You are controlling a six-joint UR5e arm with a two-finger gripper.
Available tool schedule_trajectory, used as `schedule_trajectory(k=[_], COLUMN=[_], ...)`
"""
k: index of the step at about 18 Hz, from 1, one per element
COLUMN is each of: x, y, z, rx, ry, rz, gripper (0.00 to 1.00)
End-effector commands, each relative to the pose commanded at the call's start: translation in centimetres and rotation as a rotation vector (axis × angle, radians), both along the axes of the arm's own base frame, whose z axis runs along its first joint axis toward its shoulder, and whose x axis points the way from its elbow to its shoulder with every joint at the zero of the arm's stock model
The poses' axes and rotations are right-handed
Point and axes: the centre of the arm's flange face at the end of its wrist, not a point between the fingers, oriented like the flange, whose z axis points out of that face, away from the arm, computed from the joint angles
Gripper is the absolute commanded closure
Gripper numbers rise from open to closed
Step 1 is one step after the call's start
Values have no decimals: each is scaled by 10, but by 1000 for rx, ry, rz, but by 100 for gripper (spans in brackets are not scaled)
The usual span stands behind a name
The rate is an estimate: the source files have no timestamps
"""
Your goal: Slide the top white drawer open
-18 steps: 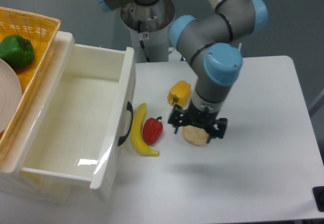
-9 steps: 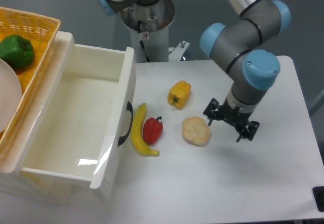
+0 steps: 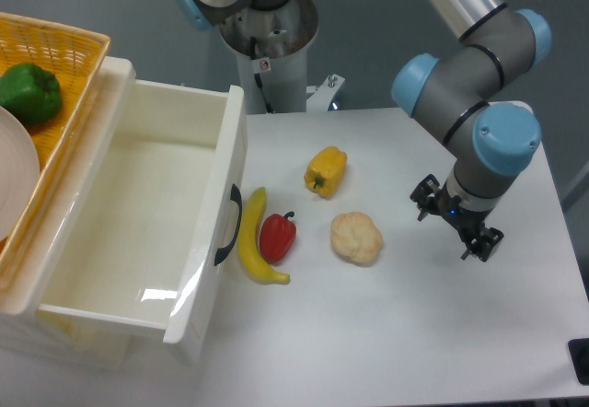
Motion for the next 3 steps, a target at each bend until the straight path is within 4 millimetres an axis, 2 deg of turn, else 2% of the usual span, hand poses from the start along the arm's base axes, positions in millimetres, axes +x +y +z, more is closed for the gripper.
schedule_trajectory(k=[3], x=[-3], y=[4], z=[-1], rx=[1], ry=[3], rz=[-5], gripper=[0])
